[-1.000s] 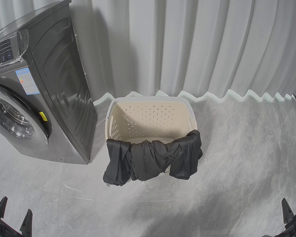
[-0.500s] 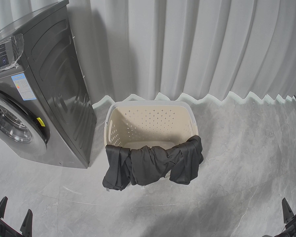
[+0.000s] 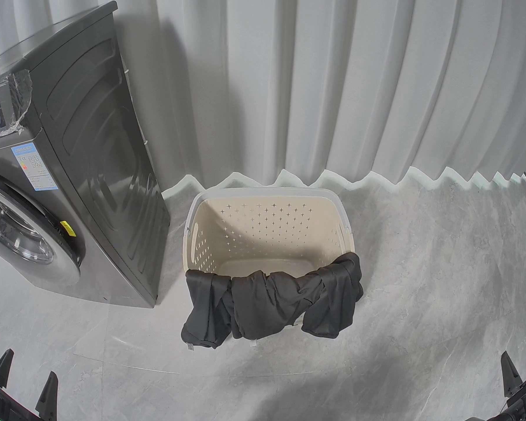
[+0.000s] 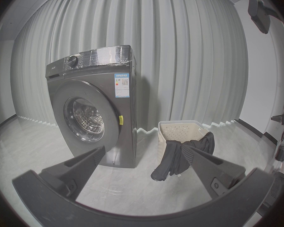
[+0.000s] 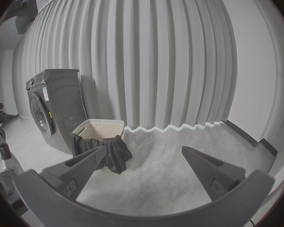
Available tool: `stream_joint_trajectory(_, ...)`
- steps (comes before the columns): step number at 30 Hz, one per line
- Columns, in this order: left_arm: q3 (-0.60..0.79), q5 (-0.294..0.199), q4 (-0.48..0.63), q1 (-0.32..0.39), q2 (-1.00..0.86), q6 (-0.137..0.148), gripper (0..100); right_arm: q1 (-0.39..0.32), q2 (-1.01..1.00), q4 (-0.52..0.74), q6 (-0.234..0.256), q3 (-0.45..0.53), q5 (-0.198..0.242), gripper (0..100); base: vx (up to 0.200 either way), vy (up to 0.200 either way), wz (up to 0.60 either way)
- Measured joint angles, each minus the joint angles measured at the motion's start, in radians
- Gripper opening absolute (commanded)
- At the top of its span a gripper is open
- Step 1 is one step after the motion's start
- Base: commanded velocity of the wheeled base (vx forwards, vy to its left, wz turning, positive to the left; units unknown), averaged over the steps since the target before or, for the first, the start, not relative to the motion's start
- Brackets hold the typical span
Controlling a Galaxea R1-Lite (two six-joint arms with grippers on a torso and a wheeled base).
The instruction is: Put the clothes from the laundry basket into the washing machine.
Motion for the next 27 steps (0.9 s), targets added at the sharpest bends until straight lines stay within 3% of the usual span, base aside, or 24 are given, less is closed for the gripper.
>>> stream_joint_trajectory(4, 0.000, 0.000, 0.000, 0.000, 0.000, -0.001, 100, 0.000, 0.000, 0.000, 0.000, 0.000, 0.000, 100, 0.200, 0.000, 0.00)
stream_joint_trajectory(25, 0.000, 0.000, 0.000, 0.000, 0.000, 0.000, 100, 0.000, 0.000, 0.000, 0.000, 0.000, 0.000, 100, 0.000, 0.000, 0.00)
stream_joint_trajectory(27, 0.000, 0.000, 0.000, 0.000, 0.000, 0.000, 100, 0.000, 0.000, 0.000, 0.000, 0.000, 0.000, 100, 0.200, 0.000, 0.00)
